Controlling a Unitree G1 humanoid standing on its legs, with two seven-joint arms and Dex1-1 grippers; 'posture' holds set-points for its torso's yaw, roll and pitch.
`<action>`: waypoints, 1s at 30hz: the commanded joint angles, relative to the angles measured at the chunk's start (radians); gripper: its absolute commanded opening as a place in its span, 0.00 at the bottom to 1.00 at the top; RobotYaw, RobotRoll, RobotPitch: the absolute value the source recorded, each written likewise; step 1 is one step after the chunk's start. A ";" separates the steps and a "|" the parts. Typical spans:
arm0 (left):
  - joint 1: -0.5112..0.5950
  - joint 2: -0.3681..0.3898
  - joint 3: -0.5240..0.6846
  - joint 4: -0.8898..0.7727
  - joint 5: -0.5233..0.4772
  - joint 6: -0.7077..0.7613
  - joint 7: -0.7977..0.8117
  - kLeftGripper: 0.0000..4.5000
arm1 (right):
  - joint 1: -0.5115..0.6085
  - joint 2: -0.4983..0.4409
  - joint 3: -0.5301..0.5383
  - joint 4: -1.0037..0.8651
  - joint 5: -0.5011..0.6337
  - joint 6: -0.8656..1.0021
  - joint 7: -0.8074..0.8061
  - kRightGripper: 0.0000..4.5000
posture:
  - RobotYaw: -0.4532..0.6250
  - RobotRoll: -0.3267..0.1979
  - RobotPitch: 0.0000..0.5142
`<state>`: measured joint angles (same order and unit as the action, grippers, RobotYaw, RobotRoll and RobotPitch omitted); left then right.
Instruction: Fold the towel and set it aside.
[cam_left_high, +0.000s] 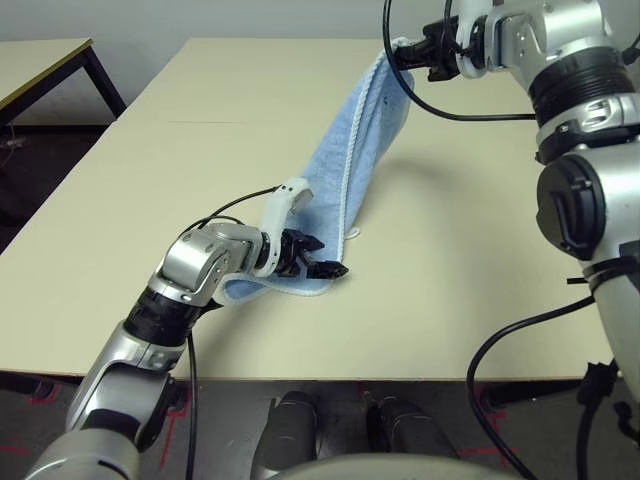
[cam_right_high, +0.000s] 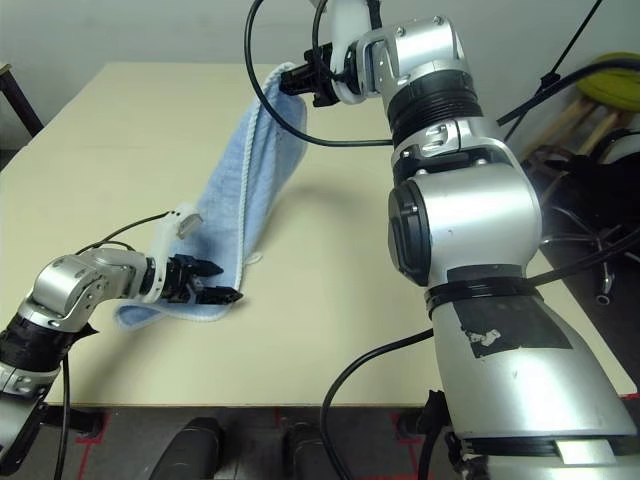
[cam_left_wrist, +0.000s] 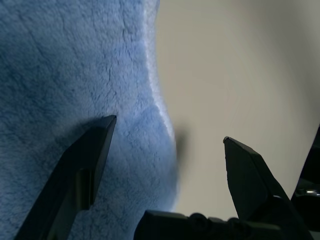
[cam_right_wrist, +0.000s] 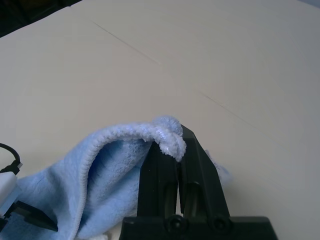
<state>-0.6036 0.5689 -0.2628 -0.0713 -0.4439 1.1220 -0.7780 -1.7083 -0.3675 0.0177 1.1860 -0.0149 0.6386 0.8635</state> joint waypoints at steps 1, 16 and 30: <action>-0.005 0.024 -0.044 -0.014 0.002 0.049 -0.017 1.00 | -0.008 -0.001 -0.012 0.005 0.010 -0.002 -0.003 0.01 | 0.46 0.62 0.20; 0.021 -0.031 -0.100 0.054 0.070 0.019 0.023 1.00 | -0.014 0.017 -0.021 0.021 0.015 -0.015 -0.005 0.01 | 0.50 0.62 0.22; 0.056 -0.026 -0.153 0.034 0.123 -0.014 0.012 0.60 | -0.014 0.021 -0.030 0.033 0.018 -0.018 -0.018 0.00 | 0.51 0.62 0.24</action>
<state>-0.5815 0.5383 -0.3613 -0.0555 -0.3324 1.0926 -0.7540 -1.7083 -0.3532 -0.0025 1.2099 -0.0062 0.6316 0.8476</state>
